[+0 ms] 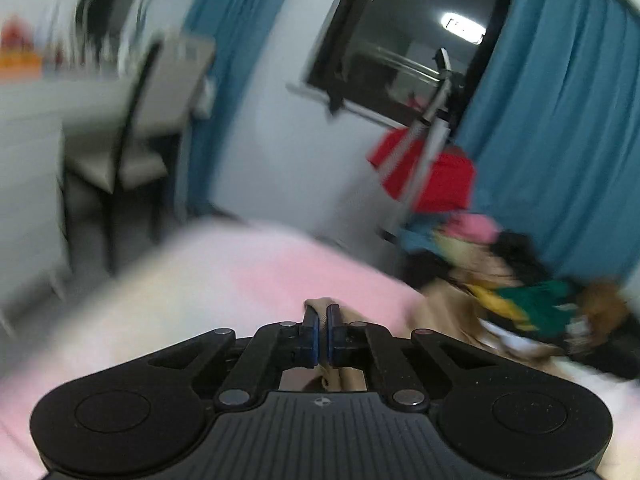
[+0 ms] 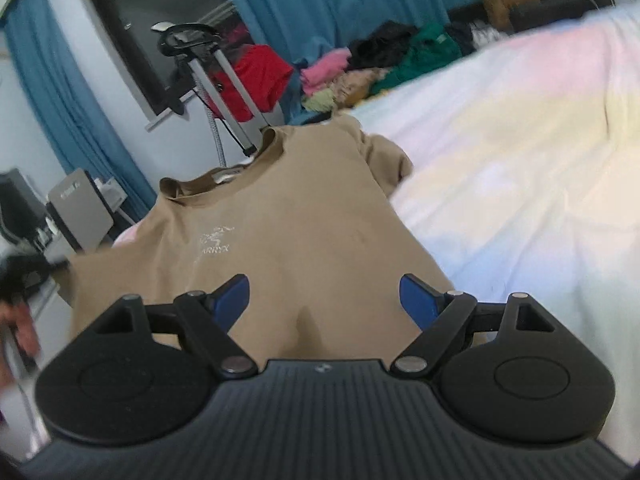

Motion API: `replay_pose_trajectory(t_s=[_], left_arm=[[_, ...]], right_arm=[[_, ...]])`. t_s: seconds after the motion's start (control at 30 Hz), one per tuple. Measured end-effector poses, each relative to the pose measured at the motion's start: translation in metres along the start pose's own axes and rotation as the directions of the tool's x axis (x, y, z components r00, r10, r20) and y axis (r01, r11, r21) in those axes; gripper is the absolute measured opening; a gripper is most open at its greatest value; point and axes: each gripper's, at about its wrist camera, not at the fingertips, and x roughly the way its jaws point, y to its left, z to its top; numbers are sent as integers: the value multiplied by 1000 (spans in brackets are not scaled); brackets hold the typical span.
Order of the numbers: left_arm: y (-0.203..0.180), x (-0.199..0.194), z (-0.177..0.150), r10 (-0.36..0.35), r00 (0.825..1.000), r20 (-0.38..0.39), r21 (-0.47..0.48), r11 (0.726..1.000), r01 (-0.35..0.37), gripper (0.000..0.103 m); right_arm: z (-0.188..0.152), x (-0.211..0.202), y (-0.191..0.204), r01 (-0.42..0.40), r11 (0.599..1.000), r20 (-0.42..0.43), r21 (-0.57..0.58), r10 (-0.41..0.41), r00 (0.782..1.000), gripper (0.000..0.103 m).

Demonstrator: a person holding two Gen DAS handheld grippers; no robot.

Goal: Fold clothes

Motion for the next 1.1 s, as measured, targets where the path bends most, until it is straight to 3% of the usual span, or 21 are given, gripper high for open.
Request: replay_pose_trajectory(t_s=[0.07, 0.13, 0.17, 0.27, 0.3, 0.33, 0.4, 0.5, 0.63, 0.73, 0.87, 0.97, 1.03, 1.1], left_arm=[[-14, 10, 13, 119, 992, 31, 103, 987, -122, 4], [-25, 21, 14, 205, 978, 47, 142, 967, -210, 7], [-27, 26, 10, 209, 978, 24, 125, 970, -211, 9], [-24, 23, -7, 194, 979, -58, 53, 980, -191, 30], [-20, 16, -13, 181, 979, -90, 22, 983, -180, 38], [-13, 2, -20, 148, 982, -115, -10, 989, -150, 39], [3, -36, -35, 51, 987, -155, -72, 995, -63, 43], [25, -105, -61, -107, 977, -186, -131, 988, 84, 57], [53, -208, -107, -310, 936, -170, -203, 940, 274, 68], [70, -257, -140, -412, 884, -220, -276, 896, 349, 68], [73, -290, -166, -426, 820, -383, -293, 897, 330, 69], [65, -307, -170, -360, 831, -424, -173, 933, 316, 69], [61, -313, -173, -369, 814, -449, -132, 928, 348, 69], [60, -315, -177, -388, 783, -486, -119, 917, 381, 69]], right_arm=[[0, 0, 3, 13, 999, 19, -30, -13, 1000, 84], [-1, 0, 4, 13, 999, 21, -46, -12, 1000, 84], [-1, 1, 4, 13, 998, 21, -54, -11, 1000, 84], [-3, 1, 5, 12, 997, 23, -78, -10, 1000, 84], [-4, 2, 6, 12, 996, 24, -86, -10, 1000, 84], [-4, 2, 6, 11, 995, 25, -94, -9, 1000, 84], [-4, -1, 8, 5, 994, 35, -112, -1, 999, 84], [-2, -11, 10, -12, 993, 55, -121, 19, 998, 84], [-2, -28, 14, -42, 991, 68, -125, 50, 996, 84], [-4, -46, 15, -69, 989, 66, -132, 78, 995, 84], [-10, -75, 20, -89, 984, 57, -153, 99, 993, 84], [-15, -95, 25, -110, 978, 34, -177, 117, 992, 84], [-19, -108, 31, -113, 973, 23, -202, 121, 992, 84], [-24, -116, 36, -140, 966, -4, -218, 142, 990, 84]])
